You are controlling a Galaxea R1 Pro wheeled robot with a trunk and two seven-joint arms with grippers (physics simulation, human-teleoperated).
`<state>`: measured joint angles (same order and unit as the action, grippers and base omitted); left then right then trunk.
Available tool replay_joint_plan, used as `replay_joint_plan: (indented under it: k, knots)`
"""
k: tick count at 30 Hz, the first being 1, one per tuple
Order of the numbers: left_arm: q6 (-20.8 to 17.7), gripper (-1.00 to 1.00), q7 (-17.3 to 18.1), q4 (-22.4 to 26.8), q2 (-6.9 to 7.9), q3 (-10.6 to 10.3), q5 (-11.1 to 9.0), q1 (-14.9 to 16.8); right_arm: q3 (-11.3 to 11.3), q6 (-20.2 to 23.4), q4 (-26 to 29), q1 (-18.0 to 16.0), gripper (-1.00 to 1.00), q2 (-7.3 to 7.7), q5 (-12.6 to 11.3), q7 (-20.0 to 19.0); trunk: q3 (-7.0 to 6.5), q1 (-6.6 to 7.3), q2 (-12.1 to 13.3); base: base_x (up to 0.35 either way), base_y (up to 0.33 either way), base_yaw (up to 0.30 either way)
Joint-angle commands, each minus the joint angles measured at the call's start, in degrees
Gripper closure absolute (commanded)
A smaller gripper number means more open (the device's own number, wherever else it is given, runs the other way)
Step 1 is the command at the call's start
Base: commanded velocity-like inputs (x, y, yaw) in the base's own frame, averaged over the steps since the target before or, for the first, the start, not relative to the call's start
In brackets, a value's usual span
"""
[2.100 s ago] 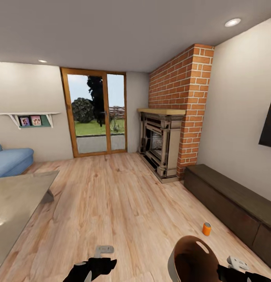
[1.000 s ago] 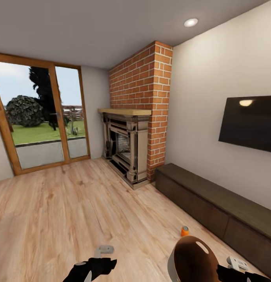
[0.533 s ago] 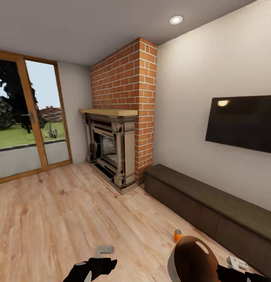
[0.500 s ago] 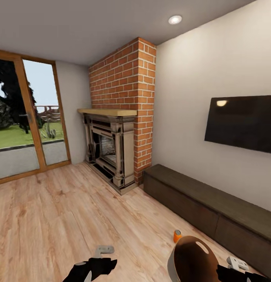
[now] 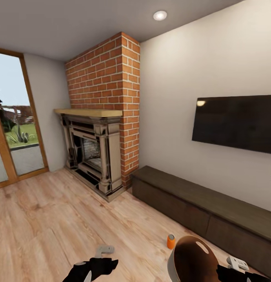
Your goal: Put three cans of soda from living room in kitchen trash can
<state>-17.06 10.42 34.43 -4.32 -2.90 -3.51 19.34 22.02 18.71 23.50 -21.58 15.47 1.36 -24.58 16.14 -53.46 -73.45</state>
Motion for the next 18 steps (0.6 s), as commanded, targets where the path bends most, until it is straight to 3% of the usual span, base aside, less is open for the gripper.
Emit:
replay_joint_plan:
  k: [1,18]
  knots:
    - [0.00,-1.00,0.08,-0.01,0.00,0.00,0.00,0.00,0.22,0.19,0.06,-0.04,1.00,-0.01,-0.92,-0.38,-0.01,0.00,0.00,0.277,0.234,-0.286]
    - [-0.11,-1.00,0.30,0.02,0.01,0.00,0.00,0.00,0.22,0.19,0.06,-0.04,1.00,-0.01,-0.91,-0.38,-0.01,0.00,0.00,0.242,0.253,-0.286]
